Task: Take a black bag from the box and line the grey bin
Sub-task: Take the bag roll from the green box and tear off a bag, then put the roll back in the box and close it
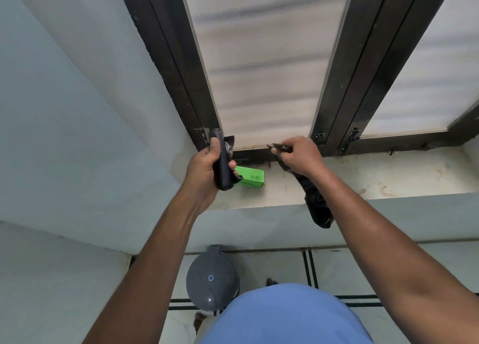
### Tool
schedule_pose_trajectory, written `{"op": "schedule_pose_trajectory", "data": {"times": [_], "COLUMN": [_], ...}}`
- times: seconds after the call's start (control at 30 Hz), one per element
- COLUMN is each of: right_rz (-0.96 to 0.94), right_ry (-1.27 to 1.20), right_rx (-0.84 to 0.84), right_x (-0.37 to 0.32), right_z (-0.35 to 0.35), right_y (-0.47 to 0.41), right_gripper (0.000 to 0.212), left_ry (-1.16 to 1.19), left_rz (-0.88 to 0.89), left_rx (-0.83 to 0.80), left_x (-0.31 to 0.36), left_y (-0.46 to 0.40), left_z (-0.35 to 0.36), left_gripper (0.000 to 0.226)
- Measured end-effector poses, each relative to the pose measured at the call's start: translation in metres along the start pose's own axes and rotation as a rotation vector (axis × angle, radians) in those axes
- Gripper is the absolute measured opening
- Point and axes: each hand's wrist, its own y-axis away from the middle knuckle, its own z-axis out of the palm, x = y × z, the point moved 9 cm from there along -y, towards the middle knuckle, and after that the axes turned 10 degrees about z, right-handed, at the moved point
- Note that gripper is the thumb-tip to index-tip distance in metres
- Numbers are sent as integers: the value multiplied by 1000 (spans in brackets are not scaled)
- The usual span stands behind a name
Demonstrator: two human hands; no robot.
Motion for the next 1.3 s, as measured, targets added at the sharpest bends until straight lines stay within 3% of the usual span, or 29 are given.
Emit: {"op": "schedule_pose_trajectory", "data": {"times": [0.1,0.17,0.23,0.3,0.37,0.43,0.5,0.6,0.77,0.9,0.97,1.03,1.1,1.3], "right_rz": [24,8,-22,-46,-48,8,66,128,226,198,140,115,119,100], "right_ry": [-246,-365,-373,-188,166,461,554,499,313,282,-19,-431,-615,-876], "right_rx": [34,16,-14,-71,-123,-195,-245,-262,-208,-147,-227,-459,-597,-532], "right_x": [3,-3,-6,0,17,44,64,76,82,52,26,0,-10,-16], "right_z": [-9,-8,-6,5,27,51,65,69,63,49,51,62,74,65], "right_y": [-6,-2,5,10,14,17,22,31,44,71,85,99,104,91], "right_gripper": [35,28,42,75,106,120,109,84,70,61,73,90,97,49], "left_ry": [-43,-59,-77,-74,-55,-51,-65,-115,-232,-157,-126,-98,-68,-59], "left_rz": [21,-16,-33,-50,-78,-97,-99,-113,-119,-125,-122,-126,-132,-132], "left_rx": [41,60,50,29,28,28,29,27,18,23,-1,-34,-71,-98], "left_x": [-6,-19,-30,-40,-47,-52,-55,-60,-70,-72,-72,-72,-69,-52], "left_y": [-4,-3,-1,0,2,2,2,5,2,2,2,2,3,8], "left_z": [-9,-9,-9,-9,-10,-12,-12,-14,-23,-22,-21,-19,-15,-19], "left_gripper": [33,34,35,34,34,35,35,33,39,36,41,45,46,34]}}
